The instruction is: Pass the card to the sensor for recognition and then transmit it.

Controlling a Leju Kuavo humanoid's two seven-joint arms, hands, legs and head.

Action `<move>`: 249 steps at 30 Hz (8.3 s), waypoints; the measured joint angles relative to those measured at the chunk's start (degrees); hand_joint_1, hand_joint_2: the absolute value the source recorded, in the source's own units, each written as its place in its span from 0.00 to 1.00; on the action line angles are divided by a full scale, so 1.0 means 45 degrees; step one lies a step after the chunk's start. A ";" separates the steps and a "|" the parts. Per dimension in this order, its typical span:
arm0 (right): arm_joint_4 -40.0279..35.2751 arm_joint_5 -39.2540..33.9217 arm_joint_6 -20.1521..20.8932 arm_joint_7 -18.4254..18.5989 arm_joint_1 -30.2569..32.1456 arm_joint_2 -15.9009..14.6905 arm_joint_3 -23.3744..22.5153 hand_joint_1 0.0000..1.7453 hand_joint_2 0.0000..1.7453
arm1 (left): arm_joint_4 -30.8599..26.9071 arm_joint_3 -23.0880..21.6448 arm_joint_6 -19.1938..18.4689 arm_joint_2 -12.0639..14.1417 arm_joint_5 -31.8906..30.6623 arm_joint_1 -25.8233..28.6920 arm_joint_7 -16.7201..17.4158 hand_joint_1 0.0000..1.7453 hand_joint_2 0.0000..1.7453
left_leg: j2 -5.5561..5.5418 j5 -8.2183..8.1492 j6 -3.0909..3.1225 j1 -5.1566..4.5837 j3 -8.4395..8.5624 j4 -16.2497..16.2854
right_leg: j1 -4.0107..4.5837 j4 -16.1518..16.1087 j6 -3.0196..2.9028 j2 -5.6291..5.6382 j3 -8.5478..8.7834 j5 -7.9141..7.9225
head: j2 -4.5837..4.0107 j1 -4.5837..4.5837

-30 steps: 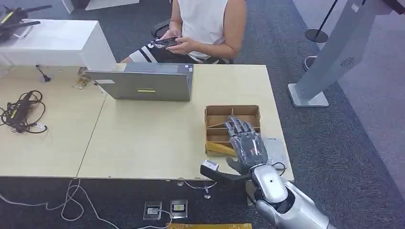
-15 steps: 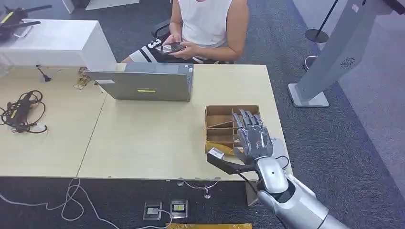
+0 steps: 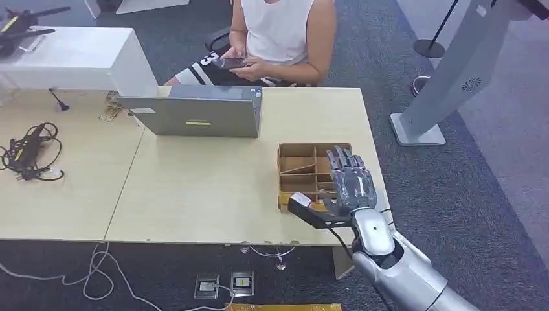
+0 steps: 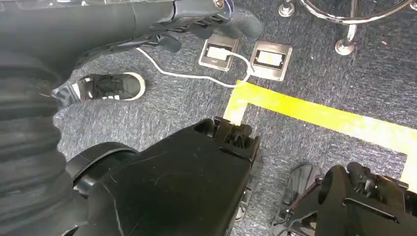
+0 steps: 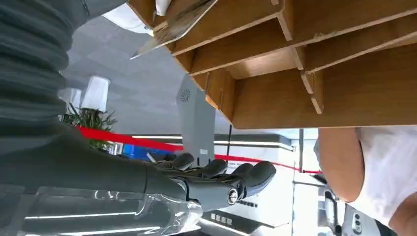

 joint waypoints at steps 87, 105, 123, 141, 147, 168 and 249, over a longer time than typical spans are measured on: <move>0.0141 -0.1739 -0.1413 -0.1554 0.0676 -0.1054 -0.0068 0.00 1.00 | -0.0015 0.0005 0.0000 0.0029 0.0121 0.0034 -0.0083 0.00 1.00 | 0.0002 -0.0001 0.0001 -0.0001 -0.0007 0.0000 | -0.0001 -0.0001 0.0000 0.0003 -0.0006 0.0000 | 0.0000 0.0000; 0.0612 -0.1807 -0.1287 -0.1370 0.0639 -0.1035 -0.0044 0.07 1.00 | -0.0044 -0.0010 0.0000 0.0029 0.0087 0.0034 -0.0083 0.00 1.00 | 0.0001 -0.0001 0.0001 -0.0001 -0.0008 0.0000 | -0.0001 -0.0001 0.0000 0.0001 -0.0007 0.0000 | 0.0000 0.0000; 0.0607 -0.1758 -0.1229 -0.1365 0.0584 -0.1020 0.0121 1.00 1.00 | -0.0049 -0.0019 0.0000 -0.0010 -0.0078 0.0024 -0.0083 0.00 1.00 | 0.0001 -0.0001 0.0001 -0.0001 -0.0007 0.0001 | -0.0002 -0.0002 0.0000 0.0001 -0.0007 0.0000 | 0.0000 0.0000; 0.0612 -0.1510 -0.1215 -0.1496 0.0469 -0.0690 0.0131 1.00 1.00 | -0.0049 -0.0024 0.0000 -0.0102 -0.0190 0.0012 -0.0083 0.00 1.00 | 0.0000 -0.0001 0.0001 -0.0001 -0.0009 0.0000 | -0.0001 -0.0001 0.0000 -0.0002 -0.0007 0.0000 | 0.0000 0.0000; 0.0636 -0.1165 -0.2085 -0.1627 0.0401 -0.0520 0.0112 1.00 1.00 | -0.0049 -0.0024 0.0000 -0.0107 -0.0369 0.0007 -0.0083 0.00 1.00 | 0.0000 -0.0001 0.0001 -0.0001 -0.0012 0.0000 | -0.0001 0.0000 0.0000 0.0000 -0.0007 0.0000 | 0.0000 0.0000; -0.0578 -0.0291 -0.1482 -0.1607 -0.2416 0.0067 -0.0724 1.00 1.00 | -0.0049 -0.0073 -0.0005 -0.0403 -0.1292 -0.0066 -0.0083 0.00 1.00 | 0.0002 0.0003 0.0004 -0.0001 -0.0013 0.0001 | -0.0001 0.0003 0.0002 0.0003 -0.0008 0.0002 | 0.0000 0.0000; 0.4061 -0.0798 -0.7145 -0.0749 -0.2490 0.1488 -0.3937 0.00 1.00 | -0.0253 0.0194 -0.1084 -0.0389 -0.1550 0.0032 0.0088 0.00 1.00 | -0.0052 -0.0002 0.0003 0.0006 -0.0023 0.0030 | 0.0008 -0.0007 0.0001 -0.0044 -0.0036 -0.0003 | 0.0000 0.0000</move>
